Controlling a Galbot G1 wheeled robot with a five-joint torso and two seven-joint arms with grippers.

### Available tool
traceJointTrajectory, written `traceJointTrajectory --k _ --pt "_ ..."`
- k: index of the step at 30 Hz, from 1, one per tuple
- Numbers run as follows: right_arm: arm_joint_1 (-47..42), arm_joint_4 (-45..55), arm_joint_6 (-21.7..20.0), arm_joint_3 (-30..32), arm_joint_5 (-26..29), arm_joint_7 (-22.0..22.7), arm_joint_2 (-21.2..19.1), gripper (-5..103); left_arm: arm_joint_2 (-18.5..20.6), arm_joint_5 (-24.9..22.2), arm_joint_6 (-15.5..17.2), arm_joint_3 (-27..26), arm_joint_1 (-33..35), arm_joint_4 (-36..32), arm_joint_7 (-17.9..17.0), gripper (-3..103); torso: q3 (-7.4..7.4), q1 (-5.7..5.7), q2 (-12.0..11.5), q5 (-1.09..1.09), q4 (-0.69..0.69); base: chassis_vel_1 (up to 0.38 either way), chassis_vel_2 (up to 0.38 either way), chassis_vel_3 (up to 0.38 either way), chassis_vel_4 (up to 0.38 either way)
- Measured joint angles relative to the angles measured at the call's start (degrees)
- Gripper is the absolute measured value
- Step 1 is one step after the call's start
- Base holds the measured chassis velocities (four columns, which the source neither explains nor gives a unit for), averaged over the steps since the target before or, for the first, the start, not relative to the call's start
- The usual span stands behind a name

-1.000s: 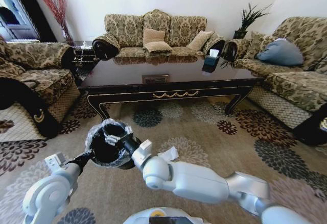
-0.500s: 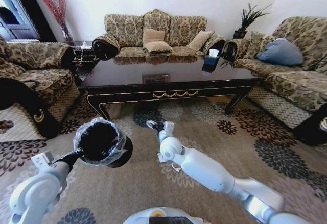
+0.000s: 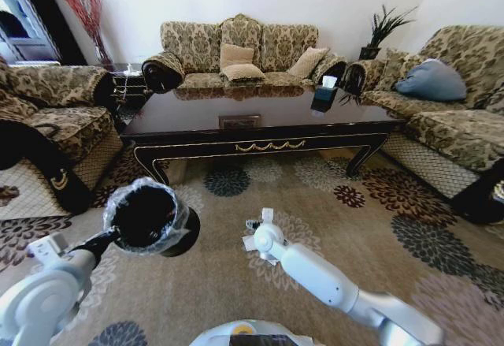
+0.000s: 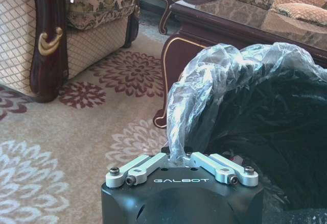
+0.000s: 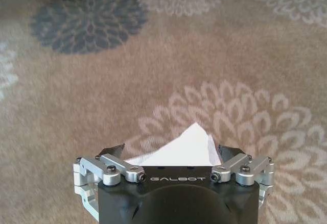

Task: Move to the front of the table and pick up the trash from the floor, then place it into the trash bin.

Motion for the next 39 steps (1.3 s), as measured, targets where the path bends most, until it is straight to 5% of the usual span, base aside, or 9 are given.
traceJointTrajectory --k 20,39 --pt "-2.76 -15.57 0.6 6.77 -2.46 -9.22 6.66 100 -1.32 -1.47 0.01 -3.66 2.65 -4.43 -0.39 2 0.0 0.0 0.0 -0.01 -0.01 0.0 0.0 0.0 0.0" --pt "0.33 -35.23 3.07 16.04 -12.09 -18.06 12.88 100 -3.07 0.11 0.0 -2.2 3.57 -5.07 -0.49 2 0.0 0.0 0.0 0.0 -0.02 0.0 0.0 0.0 0.0"
